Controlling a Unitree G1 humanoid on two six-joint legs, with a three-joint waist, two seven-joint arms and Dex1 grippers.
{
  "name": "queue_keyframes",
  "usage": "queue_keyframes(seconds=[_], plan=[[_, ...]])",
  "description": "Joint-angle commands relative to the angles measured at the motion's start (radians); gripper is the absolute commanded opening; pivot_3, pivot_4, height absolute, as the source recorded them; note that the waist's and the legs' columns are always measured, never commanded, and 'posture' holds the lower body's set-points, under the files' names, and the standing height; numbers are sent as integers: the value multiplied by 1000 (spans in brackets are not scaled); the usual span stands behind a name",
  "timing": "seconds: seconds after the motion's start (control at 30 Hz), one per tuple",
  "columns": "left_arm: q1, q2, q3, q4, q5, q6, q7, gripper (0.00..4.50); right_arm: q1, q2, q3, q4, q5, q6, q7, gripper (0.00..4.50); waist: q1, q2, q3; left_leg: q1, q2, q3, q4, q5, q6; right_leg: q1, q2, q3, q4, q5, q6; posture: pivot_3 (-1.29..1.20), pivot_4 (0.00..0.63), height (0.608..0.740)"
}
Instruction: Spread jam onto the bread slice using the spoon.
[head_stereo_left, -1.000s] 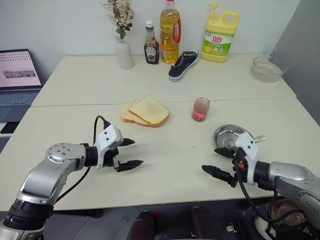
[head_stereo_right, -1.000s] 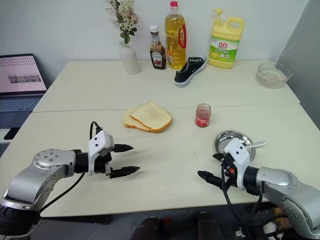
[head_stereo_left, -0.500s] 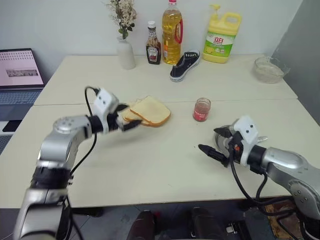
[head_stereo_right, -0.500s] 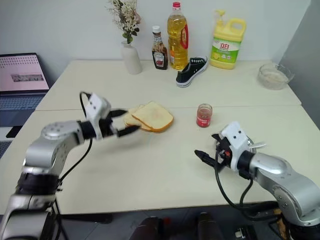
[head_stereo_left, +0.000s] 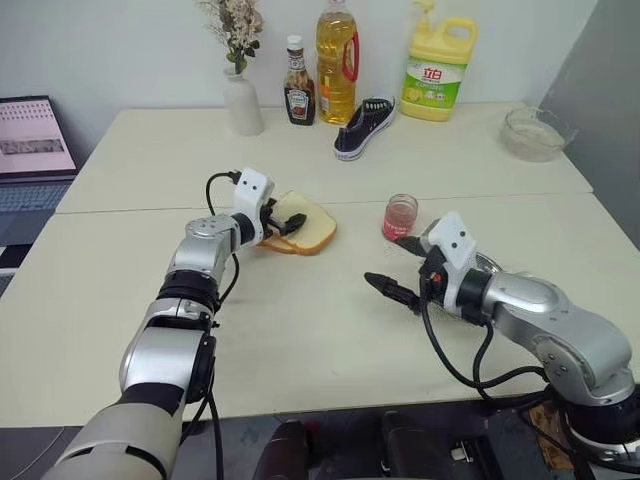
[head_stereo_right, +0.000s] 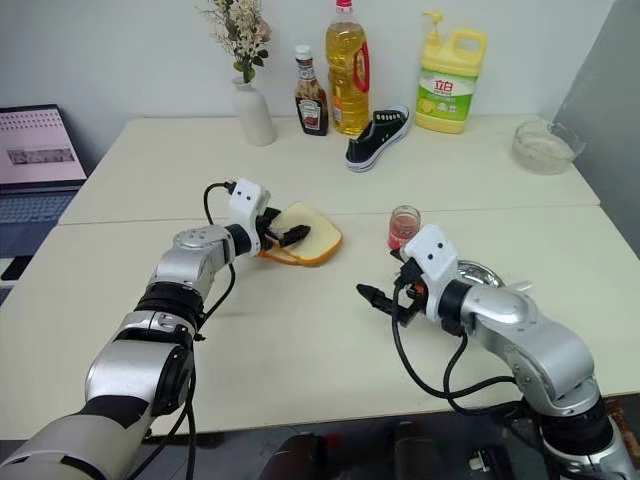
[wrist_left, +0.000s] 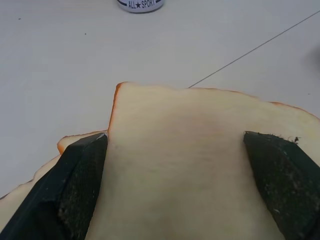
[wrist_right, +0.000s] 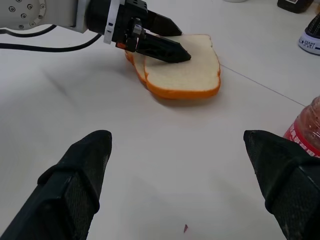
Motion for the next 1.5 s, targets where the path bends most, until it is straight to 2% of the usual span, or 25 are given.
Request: queue_keyframes(seconds=[0.03,0.27,0.47,0.57,0.93,1.03,1.23,1.37,1.5], plan=[[-15,12,-9,13,21,36,-41,4500,-3,8,-6,-32,-17,-21,-9,4493,0,0,0,0,0,0,0,0,0,0,0,0,0,0,0,0,150,740],[-30,13,14,55,46,45,24,4500,-9,34,-6,-28,-36,-24,-22,4493,-1,0,0,1,0,0,1,0,0,1,0,0,1,0,0,0,150,740],[-28,10,11,83,47,118,8,4500,-13,53,4,-26,-51,-24,-26,4493,-2,0,0,2,1,1,1,0,0,1,1,1,2,0,0,0,150,740],[-21,8,11,84,48,136,-7,3879,-12,56,5,-26,-56,-23,-25,4500,-3,0,0,4,1,1,0,0,0,2,1,1,2,0,0,0,150,740],[-54,6,58,54,29,94,-11,709,-6,50,-5,-20,-65,-28,-15,4500,0,0,0,5,1,1,0,0,0,4,1,1,1,0,0,0,150,740],[-62,9,76,13,4,105,-42,10,-1,44,-13,-23,-65,-29,-12,4500,0,0,0,5,0,0,1,0,0,4,1,1,1,0,0,0,150,740],[-52,36,83,-172,-70,216,-200,10,35,2,-63,-71,-37,-2,14,4500,0,0,0,3,0,-1,1,0,0,4,1,0,1,0,0,0,150,740],[-30,84,63,-373,-142,350,-338,10,83,-55,-149,-142,29,42,46,4500,-1,0,0,2,1,-1,1,0,0,3,1,0,1,0,0,0,150,740],[-36,122,56,-394,-109,322,-308,10,108,-91,-193,-168,62,65,51,4500,-2,0,0,4,3,0,0,0,0,3,1,0,1,0,0,0,150,740]])
